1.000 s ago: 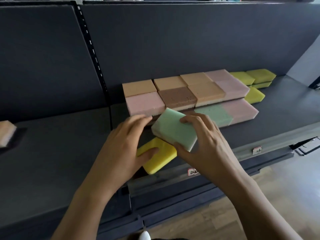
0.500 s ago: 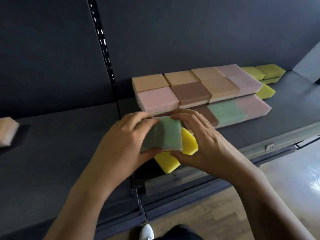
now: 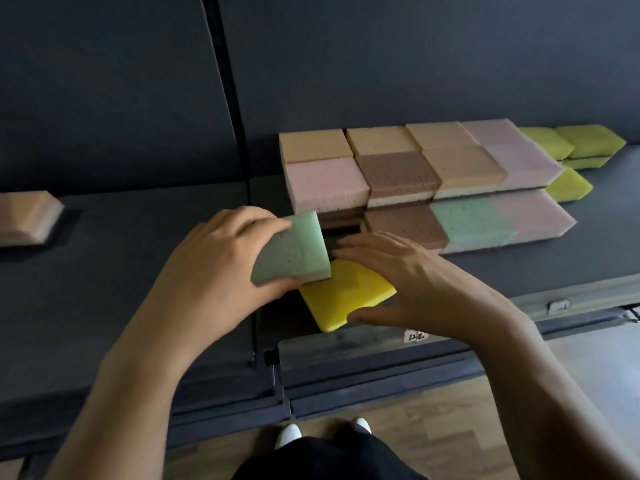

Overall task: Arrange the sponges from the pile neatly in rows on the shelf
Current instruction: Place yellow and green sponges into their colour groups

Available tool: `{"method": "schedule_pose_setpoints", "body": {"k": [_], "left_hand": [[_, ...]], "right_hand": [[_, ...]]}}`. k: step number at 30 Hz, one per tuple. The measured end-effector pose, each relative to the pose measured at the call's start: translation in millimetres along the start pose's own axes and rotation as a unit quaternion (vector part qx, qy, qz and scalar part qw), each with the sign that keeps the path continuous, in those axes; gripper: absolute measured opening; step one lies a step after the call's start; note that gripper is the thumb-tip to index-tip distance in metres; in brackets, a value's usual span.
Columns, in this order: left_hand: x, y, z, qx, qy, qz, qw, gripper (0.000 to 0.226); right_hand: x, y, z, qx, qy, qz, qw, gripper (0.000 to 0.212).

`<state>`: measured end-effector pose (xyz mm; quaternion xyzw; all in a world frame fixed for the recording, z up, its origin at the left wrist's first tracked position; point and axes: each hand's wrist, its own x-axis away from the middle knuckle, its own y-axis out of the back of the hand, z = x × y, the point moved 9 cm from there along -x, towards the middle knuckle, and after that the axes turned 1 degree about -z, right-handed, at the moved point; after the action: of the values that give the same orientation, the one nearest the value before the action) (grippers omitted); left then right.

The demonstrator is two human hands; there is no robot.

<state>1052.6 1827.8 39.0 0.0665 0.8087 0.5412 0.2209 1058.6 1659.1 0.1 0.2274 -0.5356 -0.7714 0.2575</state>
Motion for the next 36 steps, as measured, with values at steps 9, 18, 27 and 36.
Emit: {"method": "schedule_pose_setpoints", "body": {"k": [9, 18, 27, 36], "left_hand": [[6.3, 2.8, 0.4, -0.012, 0.062, -0.024, 0.998, 0.067], [-9.0, 17.8, -11.2, 0.005, 0.069, -0.071, 0.995, 0.069], [4.4, 29.1, 9.3, -0.018, 0.095, -0.084, 0.992, 0.068], [-15.1, 11.8, -17.5, 0.002, 0.062, -0.065, 0.996, 0.072]], "right_hand": [[-1.2, 0.9, 5.2, 0.001, 0.073, 0.009, 0.997, 0.064], [6.7, 20.4, -4.7, -0.049, 0.076, -0.028, 0.996, 0.060], [0.9, 13.6, 8.9, -0.060, 0.108, -0.016, 0.992, 0.061], [25.6, 62.3, -43.0, -0.036, 0.038, -0.105, 0.993, 0.059]]}}
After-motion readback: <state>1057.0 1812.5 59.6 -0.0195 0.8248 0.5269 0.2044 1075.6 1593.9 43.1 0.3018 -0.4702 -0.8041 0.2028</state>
